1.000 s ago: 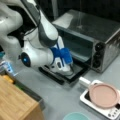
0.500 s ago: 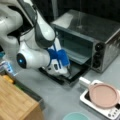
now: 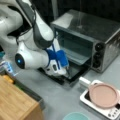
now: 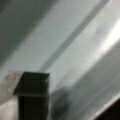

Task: Open the microwave oven door. Pull out the microwave oven tray. Pick up the bowl. Place the bowl on the microwave tray.

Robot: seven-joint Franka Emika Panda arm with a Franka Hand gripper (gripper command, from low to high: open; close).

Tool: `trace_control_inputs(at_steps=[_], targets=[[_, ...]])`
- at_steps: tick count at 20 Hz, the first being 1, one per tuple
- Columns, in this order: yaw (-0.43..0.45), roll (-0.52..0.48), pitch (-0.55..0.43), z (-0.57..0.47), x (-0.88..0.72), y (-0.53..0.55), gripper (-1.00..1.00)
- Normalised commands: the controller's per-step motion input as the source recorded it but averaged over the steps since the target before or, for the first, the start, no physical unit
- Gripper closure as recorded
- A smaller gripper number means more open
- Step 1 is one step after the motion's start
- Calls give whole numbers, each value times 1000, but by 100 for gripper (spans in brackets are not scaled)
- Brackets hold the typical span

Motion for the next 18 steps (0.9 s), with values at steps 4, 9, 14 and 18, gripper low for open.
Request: trace_control_inputs(at_steps=[4,9,14,18], targets=[[117,42,91,-300,-109,-273,-100],[117,33,94,-310,-131,-284,-100],[91,18,103,-311,-138,-307,-100],[-7,-63,146,-261,-152,-329,-100]])
